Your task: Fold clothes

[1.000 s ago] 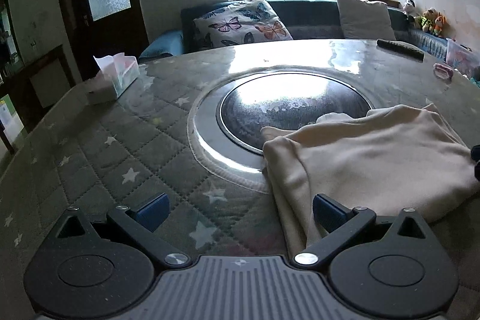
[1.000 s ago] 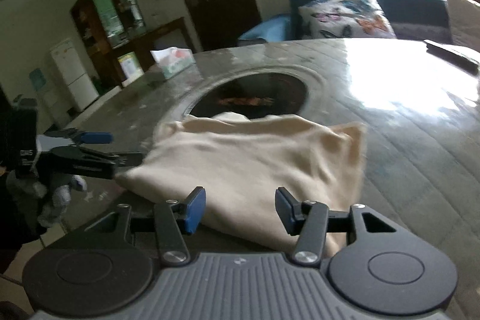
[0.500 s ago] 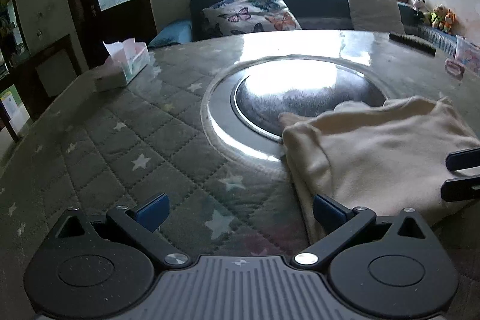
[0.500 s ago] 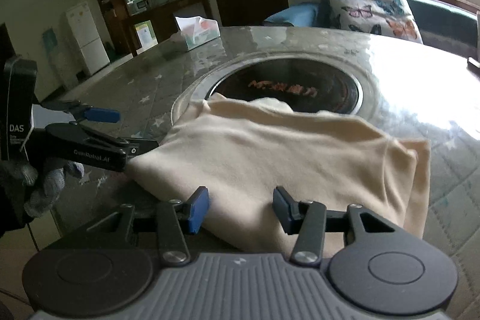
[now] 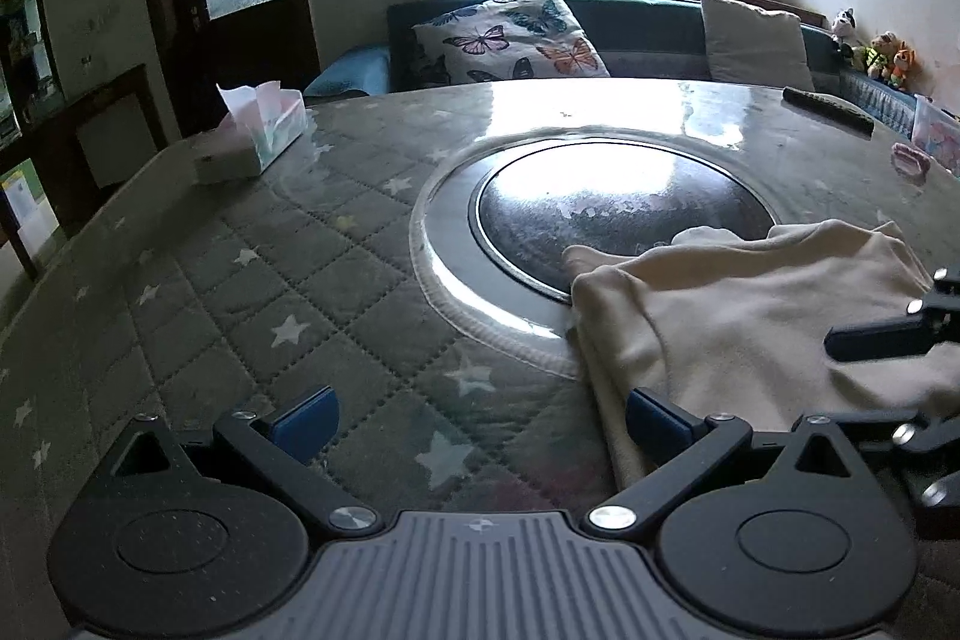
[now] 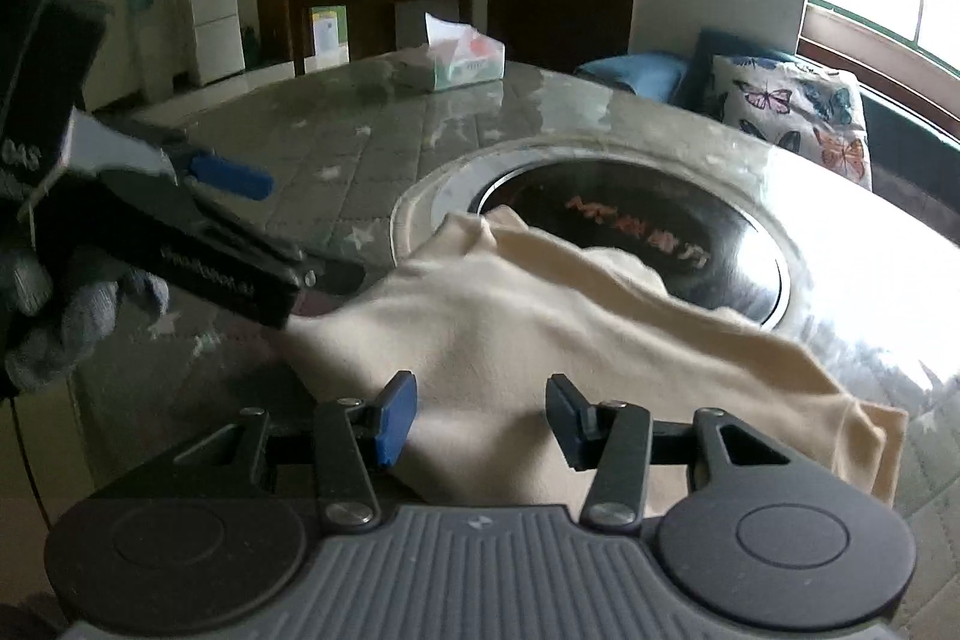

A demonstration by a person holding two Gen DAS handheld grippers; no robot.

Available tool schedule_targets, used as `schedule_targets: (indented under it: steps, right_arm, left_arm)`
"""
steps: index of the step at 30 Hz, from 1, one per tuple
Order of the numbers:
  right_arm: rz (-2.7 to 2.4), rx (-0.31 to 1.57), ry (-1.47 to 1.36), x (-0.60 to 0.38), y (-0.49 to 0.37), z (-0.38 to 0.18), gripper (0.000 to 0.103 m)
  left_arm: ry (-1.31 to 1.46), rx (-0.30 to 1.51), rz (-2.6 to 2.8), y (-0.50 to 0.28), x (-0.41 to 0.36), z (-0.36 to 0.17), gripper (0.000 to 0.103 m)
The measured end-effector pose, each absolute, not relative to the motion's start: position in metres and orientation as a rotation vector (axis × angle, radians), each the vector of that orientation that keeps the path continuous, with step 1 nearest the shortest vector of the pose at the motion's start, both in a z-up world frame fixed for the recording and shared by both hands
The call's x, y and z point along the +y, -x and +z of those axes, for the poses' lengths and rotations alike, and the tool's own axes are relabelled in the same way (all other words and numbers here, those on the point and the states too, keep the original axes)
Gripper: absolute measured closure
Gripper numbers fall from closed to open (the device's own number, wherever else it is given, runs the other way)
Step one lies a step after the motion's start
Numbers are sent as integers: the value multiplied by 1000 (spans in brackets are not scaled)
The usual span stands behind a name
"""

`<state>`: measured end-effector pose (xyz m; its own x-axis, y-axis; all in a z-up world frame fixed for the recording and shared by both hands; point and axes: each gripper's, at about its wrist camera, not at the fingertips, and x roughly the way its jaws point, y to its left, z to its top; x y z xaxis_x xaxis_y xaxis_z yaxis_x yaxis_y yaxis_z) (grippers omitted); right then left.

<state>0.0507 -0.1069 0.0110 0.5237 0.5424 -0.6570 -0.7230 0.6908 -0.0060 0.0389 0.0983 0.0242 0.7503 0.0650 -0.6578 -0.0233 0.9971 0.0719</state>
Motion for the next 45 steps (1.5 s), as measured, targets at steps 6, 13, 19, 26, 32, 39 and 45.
schedule_targets:
  steps: [6,13,19,26,32,39,45]
  right_arm:
    - [811,653,327,-91,-45,9,54]
    - [806,665,260,-108,-47,17,54]
    - [732,692,132,-148,-59,23,54]
    - [617,692,-8,-198,-72,26,54]
    - [509,697,-91,-236,-84,19,54]
    - [415,713,-189,-269,-104,6,54]
    - [383,729,-257,-282,-121,-9,54]
  left_arm:
    - [-47,725,43,-39,97,23,0]
    - [1,726,15,-44,91,24,0]
    - [80,731,-55,-51,82,24,4]
    - [182,770,-120,-65,81,18,39]
    - [225,777,-146,-65,82,18,50]
    - [235,788,-129,-65,79,19,50]
    - [249,795,-127,-65,81,19,53]
